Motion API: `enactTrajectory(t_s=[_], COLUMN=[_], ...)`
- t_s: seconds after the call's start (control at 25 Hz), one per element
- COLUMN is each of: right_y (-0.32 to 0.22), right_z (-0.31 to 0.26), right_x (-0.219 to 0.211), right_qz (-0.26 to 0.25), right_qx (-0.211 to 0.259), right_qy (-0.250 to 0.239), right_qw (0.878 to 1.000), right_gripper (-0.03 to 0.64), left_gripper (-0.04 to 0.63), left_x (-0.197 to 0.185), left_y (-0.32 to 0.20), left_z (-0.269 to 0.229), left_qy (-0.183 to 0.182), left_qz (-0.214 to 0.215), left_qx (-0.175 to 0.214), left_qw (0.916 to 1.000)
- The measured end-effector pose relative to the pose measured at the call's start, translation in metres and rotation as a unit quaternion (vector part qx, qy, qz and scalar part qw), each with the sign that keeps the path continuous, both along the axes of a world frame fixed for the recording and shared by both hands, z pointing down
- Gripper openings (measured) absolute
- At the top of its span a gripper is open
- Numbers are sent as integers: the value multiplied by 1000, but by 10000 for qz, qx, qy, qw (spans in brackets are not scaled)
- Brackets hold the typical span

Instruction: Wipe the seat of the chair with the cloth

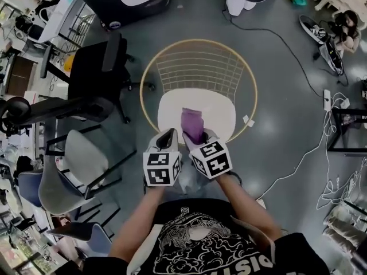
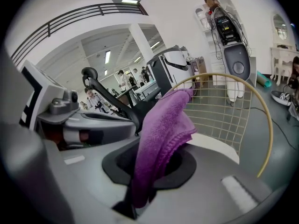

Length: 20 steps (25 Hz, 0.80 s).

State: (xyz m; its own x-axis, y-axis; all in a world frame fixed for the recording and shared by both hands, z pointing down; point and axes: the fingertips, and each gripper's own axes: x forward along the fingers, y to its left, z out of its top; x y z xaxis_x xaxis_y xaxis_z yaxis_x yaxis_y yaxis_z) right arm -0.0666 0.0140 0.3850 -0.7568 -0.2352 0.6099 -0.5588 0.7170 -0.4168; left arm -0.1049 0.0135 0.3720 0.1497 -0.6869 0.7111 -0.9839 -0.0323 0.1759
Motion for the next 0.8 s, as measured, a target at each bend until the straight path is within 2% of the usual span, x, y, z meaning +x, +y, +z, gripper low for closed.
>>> enactTrajectory(t_s=[0.28, 0.48, 0.64, 0.8], right_y=[-18, -33, -30, -31], right_z=[31, 73, 80, 113], right_x=[-37, -85, -92, -113], right_qz=[271, 475, 612, 727], right_qx=[-296, -521, -667, -903], right_qy=[125, 308, 310, 286], right_qw=[9991, 9970, 9954, 9928], right_gripper=[63, 63, 63, 63], left_gripper=[0, 0, 0, 0], left_x=[-33, -73, -77, -89], left_y=[-21, -38, -35, -37], left_z=[25, 61, 58, 72], left_qy=[217, 425, 412, 506], left_qz=[263, 586, 728, 870], left_qx=[-245, -465, -554, -627], left_qw=[9991, 9963, 9950, 9929])
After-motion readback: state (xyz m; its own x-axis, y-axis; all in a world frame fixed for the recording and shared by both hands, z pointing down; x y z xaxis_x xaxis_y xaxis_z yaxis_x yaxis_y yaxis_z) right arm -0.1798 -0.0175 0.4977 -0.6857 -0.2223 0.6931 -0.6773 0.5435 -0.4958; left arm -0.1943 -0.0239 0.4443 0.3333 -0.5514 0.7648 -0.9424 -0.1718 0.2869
